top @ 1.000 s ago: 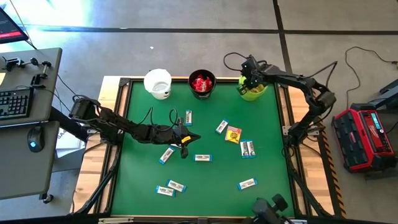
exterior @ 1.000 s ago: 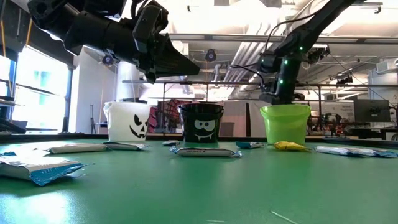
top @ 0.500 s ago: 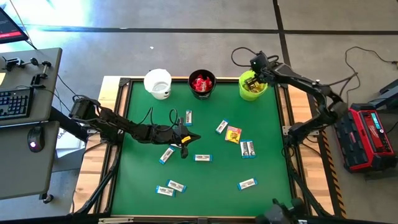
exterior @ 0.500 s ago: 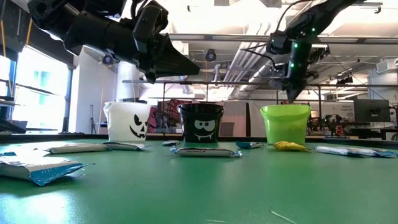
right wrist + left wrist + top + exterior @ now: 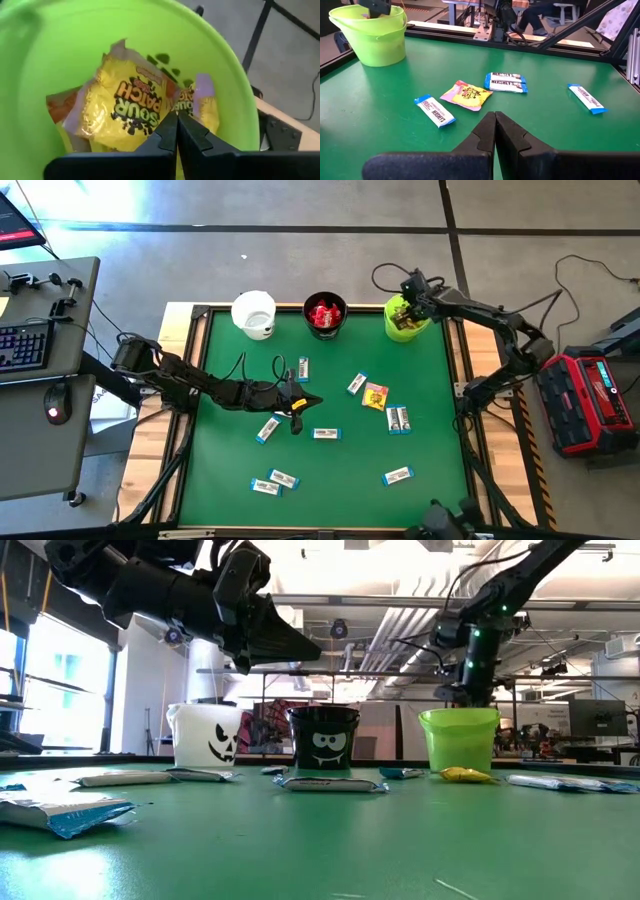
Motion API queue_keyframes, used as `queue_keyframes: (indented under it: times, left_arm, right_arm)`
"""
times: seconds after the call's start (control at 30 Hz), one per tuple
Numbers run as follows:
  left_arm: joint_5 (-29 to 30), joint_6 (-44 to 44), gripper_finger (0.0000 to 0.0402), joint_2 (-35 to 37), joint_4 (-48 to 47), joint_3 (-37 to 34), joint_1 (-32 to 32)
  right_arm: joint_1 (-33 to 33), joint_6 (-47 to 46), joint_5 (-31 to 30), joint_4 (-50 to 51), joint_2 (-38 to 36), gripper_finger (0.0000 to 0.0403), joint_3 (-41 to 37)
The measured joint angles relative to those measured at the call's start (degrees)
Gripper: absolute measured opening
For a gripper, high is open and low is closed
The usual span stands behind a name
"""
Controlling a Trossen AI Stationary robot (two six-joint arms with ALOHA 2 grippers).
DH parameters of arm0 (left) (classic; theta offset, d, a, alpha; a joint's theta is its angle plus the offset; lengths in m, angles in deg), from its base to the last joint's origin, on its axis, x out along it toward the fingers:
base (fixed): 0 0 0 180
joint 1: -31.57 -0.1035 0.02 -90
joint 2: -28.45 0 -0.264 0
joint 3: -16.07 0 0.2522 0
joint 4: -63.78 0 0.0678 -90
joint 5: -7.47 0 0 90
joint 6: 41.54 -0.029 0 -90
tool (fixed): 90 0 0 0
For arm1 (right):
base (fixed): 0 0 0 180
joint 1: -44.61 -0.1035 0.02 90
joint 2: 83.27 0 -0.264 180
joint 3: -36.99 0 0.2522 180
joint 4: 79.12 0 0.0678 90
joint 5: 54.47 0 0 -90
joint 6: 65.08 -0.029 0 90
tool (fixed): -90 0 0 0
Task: Sort candy by brand, put in halloween buckets
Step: Put the yellow candy into the green bucket
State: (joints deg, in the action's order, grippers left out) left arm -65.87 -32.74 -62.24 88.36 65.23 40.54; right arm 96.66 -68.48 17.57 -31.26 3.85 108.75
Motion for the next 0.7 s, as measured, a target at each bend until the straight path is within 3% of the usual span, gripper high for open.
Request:
queue_keyframes:
  times: [0.4, 0.7]
  left_arm:
    - [0.0, -0.7, 0.0000, 0.0, -0.1, 0.0, 0.0]
    - [0.0, -1.9, 0.0000, 0.0, -0.5, 0.0, -1.1]
  right_arm:
    - [-6.9, 6.4, 1.4, -0.7, -7.1, 0.0000, 3.6]
    - [-18.0, 5.9, 6.9, -14.4, -15.1, 0.0000, -5.4]
